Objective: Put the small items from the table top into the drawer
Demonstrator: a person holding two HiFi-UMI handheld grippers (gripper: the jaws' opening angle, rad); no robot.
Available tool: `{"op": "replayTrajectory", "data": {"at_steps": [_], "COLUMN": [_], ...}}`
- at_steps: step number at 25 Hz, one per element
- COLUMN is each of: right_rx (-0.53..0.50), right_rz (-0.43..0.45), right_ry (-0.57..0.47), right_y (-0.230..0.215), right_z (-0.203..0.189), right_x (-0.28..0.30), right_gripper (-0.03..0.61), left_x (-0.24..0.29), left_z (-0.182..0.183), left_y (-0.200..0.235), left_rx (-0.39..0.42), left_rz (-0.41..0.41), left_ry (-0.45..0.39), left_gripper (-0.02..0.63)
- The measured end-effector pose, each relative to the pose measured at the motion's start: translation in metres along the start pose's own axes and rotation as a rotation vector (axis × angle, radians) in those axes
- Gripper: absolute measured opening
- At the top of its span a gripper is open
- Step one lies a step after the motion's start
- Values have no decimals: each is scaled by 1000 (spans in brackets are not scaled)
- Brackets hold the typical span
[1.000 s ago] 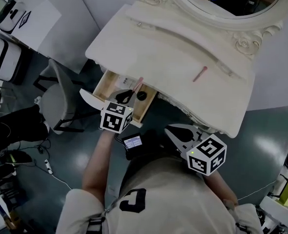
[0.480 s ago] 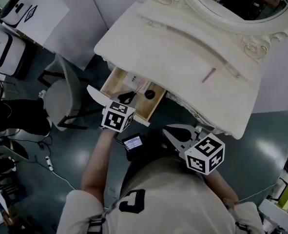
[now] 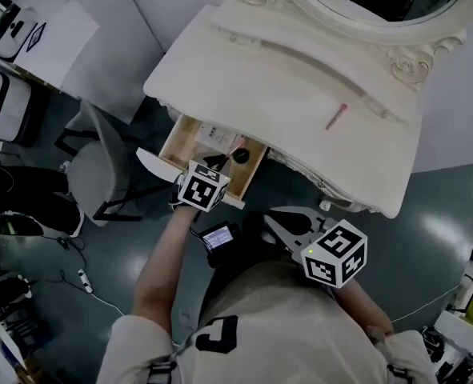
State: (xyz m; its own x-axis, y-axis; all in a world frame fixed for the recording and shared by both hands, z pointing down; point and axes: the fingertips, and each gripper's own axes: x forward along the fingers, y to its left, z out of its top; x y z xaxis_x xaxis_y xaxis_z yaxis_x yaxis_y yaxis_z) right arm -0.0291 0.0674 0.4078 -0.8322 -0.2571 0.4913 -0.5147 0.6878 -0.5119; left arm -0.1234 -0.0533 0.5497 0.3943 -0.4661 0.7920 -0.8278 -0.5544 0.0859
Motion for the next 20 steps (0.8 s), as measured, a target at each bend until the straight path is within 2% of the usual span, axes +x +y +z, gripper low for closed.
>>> {"op": "replayTrajectory", "data": {"at_steps": [12,16,20], "right_rx": [31,36,53], "right_rz": [-15,-8,-5], "right_ry": [4,9,14], "right_y": [-12,-18,-23], "right_z": [1,0,-2], "right_x": [-6,-7,-8], "right_gripper": [29,29,29], "left_x": [46,59,68], "left_z": [-17,-19,-26], "left_y": [-4,-1,-2], "left_rx": [65,82,96], "left_rz": [-19,12,10], "left_ry": [126,158,191], "left_gripper": [89,89,89]}}
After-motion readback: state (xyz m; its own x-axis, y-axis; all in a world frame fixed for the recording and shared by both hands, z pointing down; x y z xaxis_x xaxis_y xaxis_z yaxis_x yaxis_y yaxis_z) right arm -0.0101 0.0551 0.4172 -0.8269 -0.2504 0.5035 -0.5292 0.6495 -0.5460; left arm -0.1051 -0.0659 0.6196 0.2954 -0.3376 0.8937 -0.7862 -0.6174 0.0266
